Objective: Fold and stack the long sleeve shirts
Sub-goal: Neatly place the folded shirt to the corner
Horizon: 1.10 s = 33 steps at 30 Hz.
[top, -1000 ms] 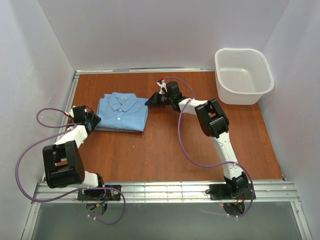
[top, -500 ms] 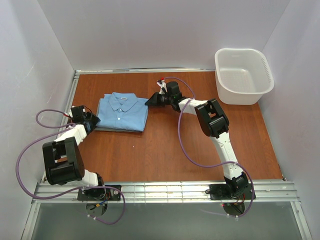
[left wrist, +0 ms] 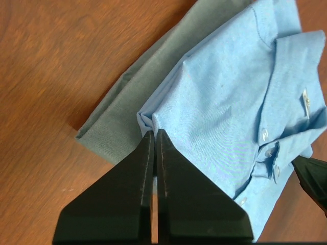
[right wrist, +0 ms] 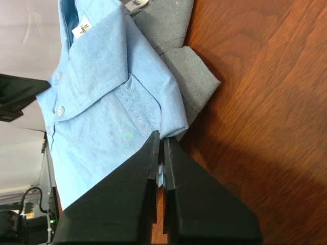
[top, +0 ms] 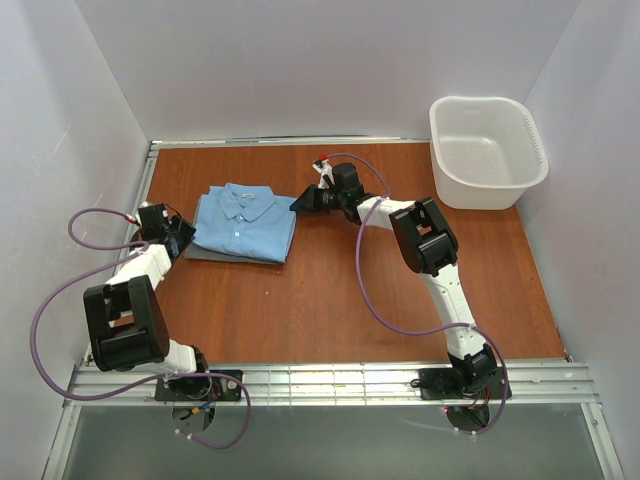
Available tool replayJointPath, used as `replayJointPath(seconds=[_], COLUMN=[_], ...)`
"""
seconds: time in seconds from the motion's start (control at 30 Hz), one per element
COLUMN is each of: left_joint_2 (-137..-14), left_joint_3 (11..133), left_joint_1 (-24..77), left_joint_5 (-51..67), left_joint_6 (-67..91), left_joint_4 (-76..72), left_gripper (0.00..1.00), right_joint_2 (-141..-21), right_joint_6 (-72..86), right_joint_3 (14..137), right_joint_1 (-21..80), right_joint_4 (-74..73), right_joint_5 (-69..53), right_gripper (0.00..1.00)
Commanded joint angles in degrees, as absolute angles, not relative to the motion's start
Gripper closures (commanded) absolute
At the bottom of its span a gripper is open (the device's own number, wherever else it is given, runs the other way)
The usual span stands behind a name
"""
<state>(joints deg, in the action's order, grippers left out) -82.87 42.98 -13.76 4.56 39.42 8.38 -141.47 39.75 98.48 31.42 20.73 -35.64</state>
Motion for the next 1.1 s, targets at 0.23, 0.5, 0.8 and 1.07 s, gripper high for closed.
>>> replayJointPath(seconds=[0.23, 0.5, 0.8, 1.07], left_joint_2=[-76.9, -75.1, -74.9, -78.8], left_joint_3=[44.3, 45.8, 42.0, 41.4], left_joint_1=[-14.0, -14.0, -14.0, -14.1], left_joint_5=[5.7, 4.3, 2.0, 1.1], left_joint_6=[35.2, 33.9, 34.5, 34.1], left_joint_4=[9.0, 10.3, 8.7, 7.7], left_gripper=[1.00, 1.00, 1.00, 1.00], right_joint_2=[-133.5, -133.8, -138.7, -139.4], right_joint_6=[30.9, 27.7, 26.8, 26.7], right_joint_3=[100.9, 105.6, 111.0, 106.7], right_joint_1=[31.5, 31.9, 33.3, 33.7], right_joint_4=[21.1, 18.9, 15.6, 15.7], right_joint_5=[-33.2, -32.5, -32.7, -32.3], right_gripper=[0.99, 0.99, 0.99, 0.99])
